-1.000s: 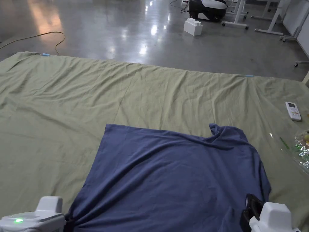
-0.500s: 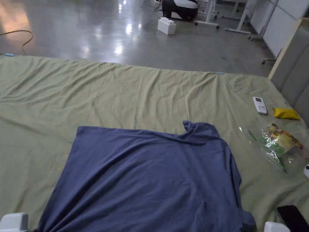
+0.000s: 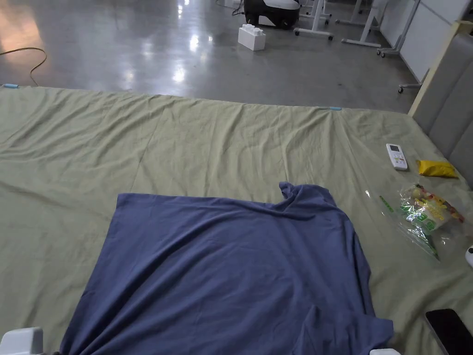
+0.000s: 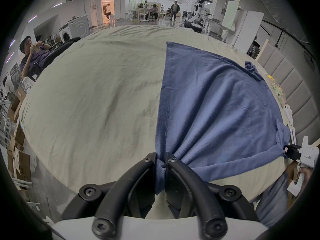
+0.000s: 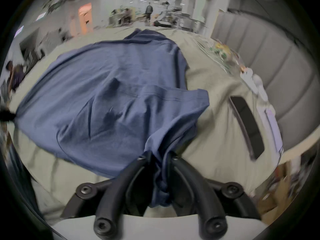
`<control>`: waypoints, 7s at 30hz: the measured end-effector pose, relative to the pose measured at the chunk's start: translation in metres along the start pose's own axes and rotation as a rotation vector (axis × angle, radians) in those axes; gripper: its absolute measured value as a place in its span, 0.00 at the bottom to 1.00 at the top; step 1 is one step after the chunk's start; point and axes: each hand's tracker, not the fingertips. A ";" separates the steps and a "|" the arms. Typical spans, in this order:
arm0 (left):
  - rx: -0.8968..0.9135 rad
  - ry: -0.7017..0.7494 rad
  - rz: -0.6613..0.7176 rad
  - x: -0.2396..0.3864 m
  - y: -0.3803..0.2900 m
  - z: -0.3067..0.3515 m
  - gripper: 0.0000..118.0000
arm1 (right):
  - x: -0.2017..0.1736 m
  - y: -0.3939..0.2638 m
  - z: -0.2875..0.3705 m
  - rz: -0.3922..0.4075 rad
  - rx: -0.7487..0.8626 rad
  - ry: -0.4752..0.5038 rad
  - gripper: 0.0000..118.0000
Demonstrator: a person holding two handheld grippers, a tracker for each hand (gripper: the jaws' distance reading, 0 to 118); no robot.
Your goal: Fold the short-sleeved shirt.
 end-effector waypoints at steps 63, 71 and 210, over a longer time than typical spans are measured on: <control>0.110 0.022 -0.025 0.028 0.202 -0.113 0.08 | 0.065 0.211 -0.126 -0.178 0.015 0.042 0.04; 0.184 -0.003 -0.069 0.035 0.194 -0.099 0.46 | 0.065 0.193 -0.104 -0.262 0.157 0.041 0.66; 0.058 -0.002 -0.087 -0.022 -0.045 -0.007 0.06 | 0.018 -0.001 0.001 -0.122 -0.038 0.056 0.07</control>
